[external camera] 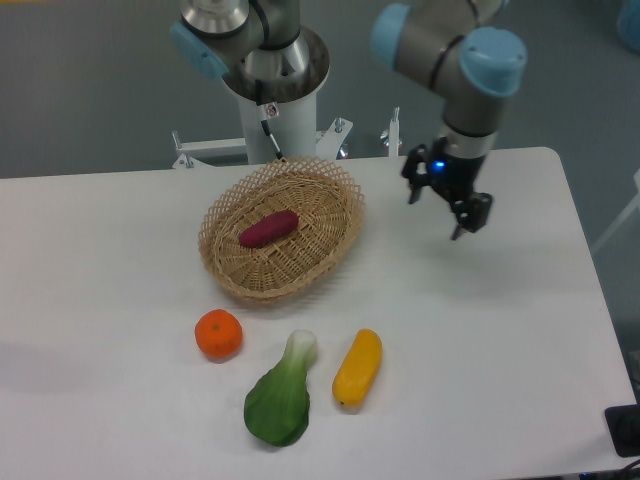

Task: Pick up the sweet potato from the basket
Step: 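Move the open gripper over the wicker basket toward the sweet potato, then lower the gripper into the basket around the purple sweet potato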

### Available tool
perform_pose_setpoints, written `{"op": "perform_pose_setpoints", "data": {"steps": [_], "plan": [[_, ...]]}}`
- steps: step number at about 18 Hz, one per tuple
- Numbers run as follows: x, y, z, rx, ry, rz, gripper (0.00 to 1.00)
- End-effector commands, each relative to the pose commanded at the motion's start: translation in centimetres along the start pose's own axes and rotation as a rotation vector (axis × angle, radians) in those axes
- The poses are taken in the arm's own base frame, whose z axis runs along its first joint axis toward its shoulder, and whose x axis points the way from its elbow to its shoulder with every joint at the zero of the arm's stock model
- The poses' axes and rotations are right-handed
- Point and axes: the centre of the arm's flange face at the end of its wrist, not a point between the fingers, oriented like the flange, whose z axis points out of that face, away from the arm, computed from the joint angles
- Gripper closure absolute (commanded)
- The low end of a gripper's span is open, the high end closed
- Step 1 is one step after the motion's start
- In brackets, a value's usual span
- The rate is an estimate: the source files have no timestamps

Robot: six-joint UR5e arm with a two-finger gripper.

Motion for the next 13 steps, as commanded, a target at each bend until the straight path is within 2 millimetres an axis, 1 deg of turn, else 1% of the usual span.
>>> {"op": "perform_pose_setpoints", "data": {"steps": [2, 4, 8, 11, 12, 13], "plan": [[2.7, -1.5, 0.7, 0.0, 0.017, -0.018, 0.0], [4.3, -3.0, 1.3, 0.0, 0.033, -0.052, 0.0], [6.5, -4.9, 3.3, -0.011, 0.08, -0.134, 0.0], [7.4, -6.3, 4.3, -0.012, 0.092, -0.13, 0.0], [8.1, -6.8, 5.2, -0.015, 0.111, -0.118, 0.0], [8.7, -6.8, 6.0, -0.018, 0.125, -0.115, 0.0]]}}
